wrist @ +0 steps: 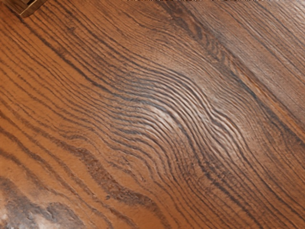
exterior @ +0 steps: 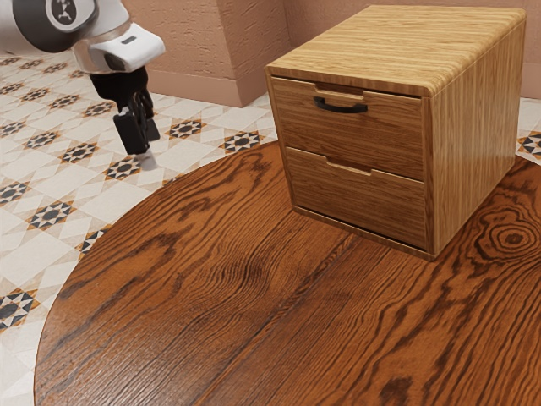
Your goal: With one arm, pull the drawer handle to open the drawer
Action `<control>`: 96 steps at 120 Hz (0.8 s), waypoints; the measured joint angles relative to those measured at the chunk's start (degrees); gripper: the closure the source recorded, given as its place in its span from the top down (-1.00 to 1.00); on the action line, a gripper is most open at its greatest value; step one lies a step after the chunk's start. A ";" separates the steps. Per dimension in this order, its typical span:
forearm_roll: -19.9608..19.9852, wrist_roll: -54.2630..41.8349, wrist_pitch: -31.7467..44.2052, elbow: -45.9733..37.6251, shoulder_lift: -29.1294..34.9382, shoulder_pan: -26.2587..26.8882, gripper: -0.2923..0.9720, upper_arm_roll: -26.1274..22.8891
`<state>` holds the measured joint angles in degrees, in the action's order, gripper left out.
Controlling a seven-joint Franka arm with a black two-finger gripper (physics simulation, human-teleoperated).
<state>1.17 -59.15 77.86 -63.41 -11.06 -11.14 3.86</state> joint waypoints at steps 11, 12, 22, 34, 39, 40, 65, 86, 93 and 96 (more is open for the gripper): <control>-0.02 0.36 0.64 -0.01 -0.04 -0.14 0.53 0.14; -0.02 0.39 0.69 -0.02 -0.05 -0.17 0.53 0.15; 0.02 0.61 1.08 -0.19 0.14 -0.34 0.53 0.19; 0.45 0.90 1.32 -0.54 0.23 0.65 0.53 -0.31; 0.66 1.02 1.32 -0.69 0.51 1.16 0.53 -0.38; 0.71 1.05 1.31 -0.89 0.65 1.26 0.53 -0.39; 0.74 -2.49 1.34 -8.32 7.89 5.63 0.53 -4.75; 0.91 -11.69 4.96 -9.02 7.44 6.47 0.53 -8.43; 0.94 -14.59 7.03 -9.18 6.70 6.30 0.53 -9.09; 0.97 -15.75 7.95 -9.47 6.42 6.23 0.53 -9.24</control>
<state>2.15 -74.91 85.81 -72.88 -4.63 -4.91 -5.38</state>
